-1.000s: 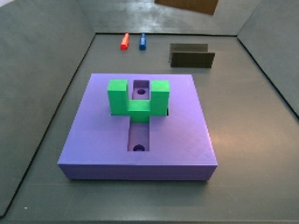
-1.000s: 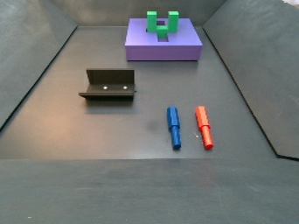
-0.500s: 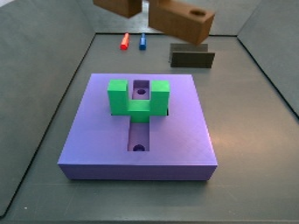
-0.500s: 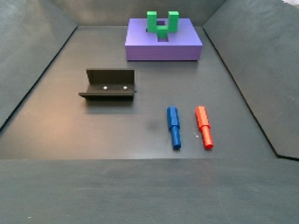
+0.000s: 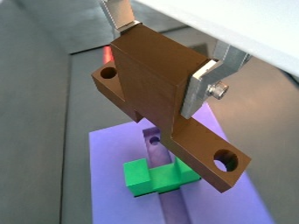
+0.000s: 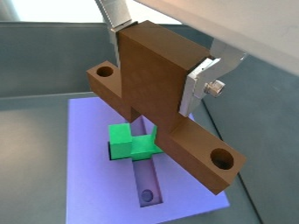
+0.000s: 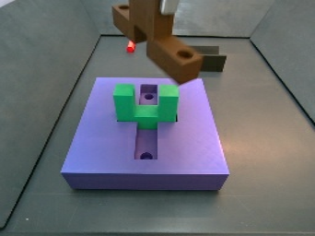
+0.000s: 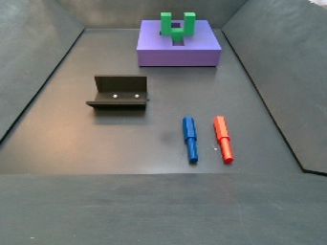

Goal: Pick up the brown object. Move up. Place the brown object on the fixture. Regrasp the brown object. Move to above the board. Insert the brown object.
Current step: Insert the brown object.

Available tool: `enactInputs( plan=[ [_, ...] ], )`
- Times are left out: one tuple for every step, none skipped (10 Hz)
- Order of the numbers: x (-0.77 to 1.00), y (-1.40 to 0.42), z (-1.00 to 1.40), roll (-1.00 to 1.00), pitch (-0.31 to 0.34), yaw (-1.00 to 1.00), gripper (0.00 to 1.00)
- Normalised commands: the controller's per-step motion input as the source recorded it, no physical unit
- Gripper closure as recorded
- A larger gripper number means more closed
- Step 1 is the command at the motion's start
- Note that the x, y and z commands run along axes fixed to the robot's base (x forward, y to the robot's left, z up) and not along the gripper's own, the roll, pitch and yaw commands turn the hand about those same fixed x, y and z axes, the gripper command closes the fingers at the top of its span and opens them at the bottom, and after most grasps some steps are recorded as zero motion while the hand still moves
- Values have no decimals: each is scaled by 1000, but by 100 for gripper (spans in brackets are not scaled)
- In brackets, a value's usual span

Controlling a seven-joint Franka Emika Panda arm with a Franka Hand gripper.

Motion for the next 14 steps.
enactInputs(
  plan=[
    [0, 0, -420, -161, 203, -871, 100],
    [0, 0, -400, -166, 203, -866, 100],
    [0, -163, -97, -197, 0, -771, 100],
    [-66, -251, -89, -337, -293, -597, 100],
    [0, -120, -9, -457, -329, -543, 100],
    [-11, -89, -17, -473, -343, -563, 100],
    [0, -11, -40, -483, -349, -594, 100],
    [-171, -126, -300, -301, -314, -494, 100],
    [-80, -169, -383, -214, -286, -563, 100],
    [-46, -171, -329, 0, -241, -477, 100],
    [-77, -206, -254, 176, -161, -91, 100],
    [-11, -86, -114, 110, -24, 34, 100],
    [17, 0, 0, 150, 0, 0, 100],
    [26, 71, 0, 241, 43, 0, 100]
  ],
)
